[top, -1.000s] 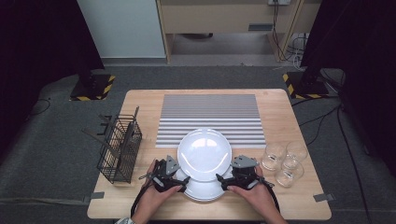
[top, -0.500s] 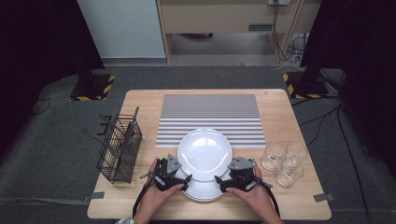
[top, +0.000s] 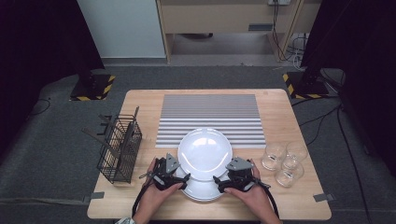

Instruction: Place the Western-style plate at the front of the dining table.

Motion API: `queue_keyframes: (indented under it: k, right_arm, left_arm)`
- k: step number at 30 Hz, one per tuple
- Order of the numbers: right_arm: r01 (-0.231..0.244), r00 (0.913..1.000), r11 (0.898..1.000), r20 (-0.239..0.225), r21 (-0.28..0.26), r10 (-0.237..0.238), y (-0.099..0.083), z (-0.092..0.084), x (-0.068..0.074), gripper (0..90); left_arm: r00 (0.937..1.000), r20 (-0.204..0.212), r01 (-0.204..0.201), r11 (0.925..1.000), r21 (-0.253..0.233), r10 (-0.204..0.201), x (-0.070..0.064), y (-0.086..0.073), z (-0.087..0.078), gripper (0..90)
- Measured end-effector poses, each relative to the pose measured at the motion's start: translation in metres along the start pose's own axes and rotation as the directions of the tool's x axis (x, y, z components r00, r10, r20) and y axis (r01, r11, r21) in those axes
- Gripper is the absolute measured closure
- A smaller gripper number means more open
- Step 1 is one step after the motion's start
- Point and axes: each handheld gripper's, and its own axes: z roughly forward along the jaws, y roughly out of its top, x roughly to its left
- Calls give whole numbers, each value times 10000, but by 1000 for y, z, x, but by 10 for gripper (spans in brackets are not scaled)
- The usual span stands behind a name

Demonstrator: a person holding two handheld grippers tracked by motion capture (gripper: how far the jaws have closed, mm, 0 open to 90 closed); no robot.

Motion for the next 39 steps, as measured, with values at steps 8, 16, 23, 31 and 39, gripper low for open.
queue_keyframes:
  k: [8, 16, 23, 31, 39]
  right_arm:
    - [-139, 9999, 9999, 31, 31, 139, 0, 0, -4, 5]
    - [-173, 9998, 9998, 84, 60, 173, 0, 1, -2, 9]
    - [-305, 9995, 9995, 35, 63, 305, 0, 2, -3, 5]
    - [-547, 9985, 9985, 87, 99, 546, -1, 2, -7, 5]
    - [-754, 9972, 9969, 18, 216, 753, -2, 2, -9, 5]
  left_arm:
    - [9997, 146, -215, 9997, 107, 214, -4, 0, 1, 65]
    - [10000, -55, -82, 10000, 50, 82, -1, 0, 1, 67]
    - [9998, 10, -178, 9998, 79, 178, -1, 0, 1, 74]
    - [9998, -48, -176, 9998, 114, 177, -1, 1, 2, 75]
    - [9999, 82, -83, 10000, 46, 82, -1, 1, 1, 80]
